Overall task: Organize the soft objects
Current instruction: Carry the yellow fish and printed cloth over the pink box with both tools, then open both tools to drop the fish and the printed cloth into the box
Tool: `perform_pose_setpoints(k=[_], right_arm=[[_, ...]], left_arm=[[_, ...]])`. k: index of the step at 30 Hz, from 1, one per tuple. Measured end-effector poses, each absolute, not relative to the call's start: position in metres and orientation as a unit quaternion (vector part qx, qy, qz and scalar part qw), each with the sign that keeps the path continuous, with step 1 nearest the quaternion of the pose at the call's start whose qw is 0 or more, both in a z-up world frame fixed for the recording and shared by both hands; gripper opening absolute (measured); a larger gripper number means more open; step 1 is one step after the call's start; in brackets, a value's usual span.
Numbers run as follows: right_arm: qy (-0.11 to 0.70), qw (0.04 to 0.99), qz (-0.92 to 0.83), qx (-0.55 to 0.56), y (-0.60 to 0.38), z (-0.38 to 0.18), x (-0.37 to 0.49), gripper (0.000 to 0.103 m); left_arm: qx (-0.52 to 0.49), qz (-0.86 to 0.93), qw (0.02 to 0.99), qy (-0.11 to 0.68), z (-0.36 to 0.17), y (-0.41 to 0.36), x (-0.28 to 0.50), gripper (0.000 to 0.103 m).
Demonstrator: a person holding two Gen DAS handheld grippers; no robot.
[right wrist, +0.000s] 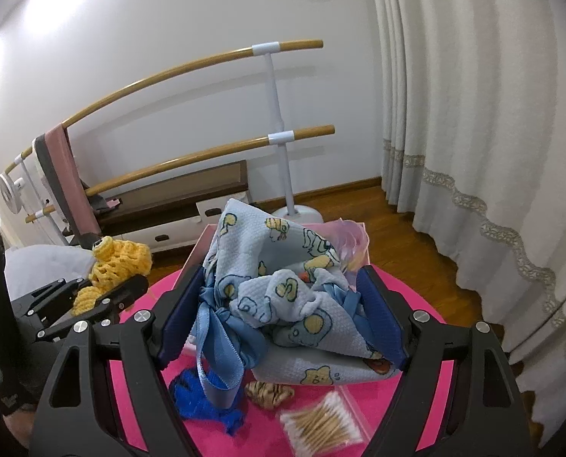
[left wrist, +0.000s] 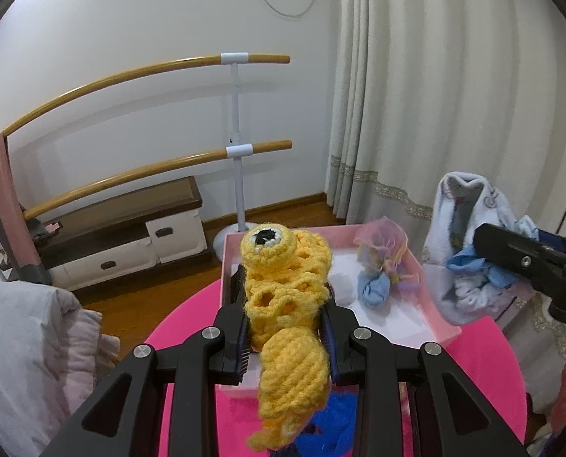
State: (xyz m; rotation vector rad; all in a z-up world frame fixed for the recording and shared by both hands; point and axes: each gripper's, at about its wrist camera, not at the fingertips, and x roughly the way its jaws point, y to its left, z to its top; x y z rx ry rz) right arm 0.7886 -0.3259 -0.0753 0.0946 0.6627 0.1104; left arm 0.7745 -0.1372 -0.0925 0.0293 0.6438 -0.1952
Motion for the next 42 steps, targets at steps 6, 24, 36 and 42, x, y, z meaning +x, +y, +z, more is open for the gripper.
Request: perform_pose_setpoints(k=[6,24,36,42], right_arm=[[0.346,0.936,0.044,0.047,-0.333,-0.086,0.822,0.078],[0.397,0.917,0.03,0.043,-0.337,-0.126,0.872,0.078],[0.427,0.902,0.026,0.055,-0.341,-0.154,0.89,0.078],[0.441,0.895,0.027,0.061,-0.342,-0.164,0.892,0.082]], left_arm=[[0.006,-0.097,0.94,0.328,-0.093,-0.149,0.826,0.028],[0.0,-0.11,0.919,0.379,-0.139,-0.167,0.946,0.028],[0.008,-0.118,0.904,0.411,-0.171,-0.175,0.992,0.033],[0.007,-0.105,0.903,0.417,-0.181,-0.178,1.005,0.072]])
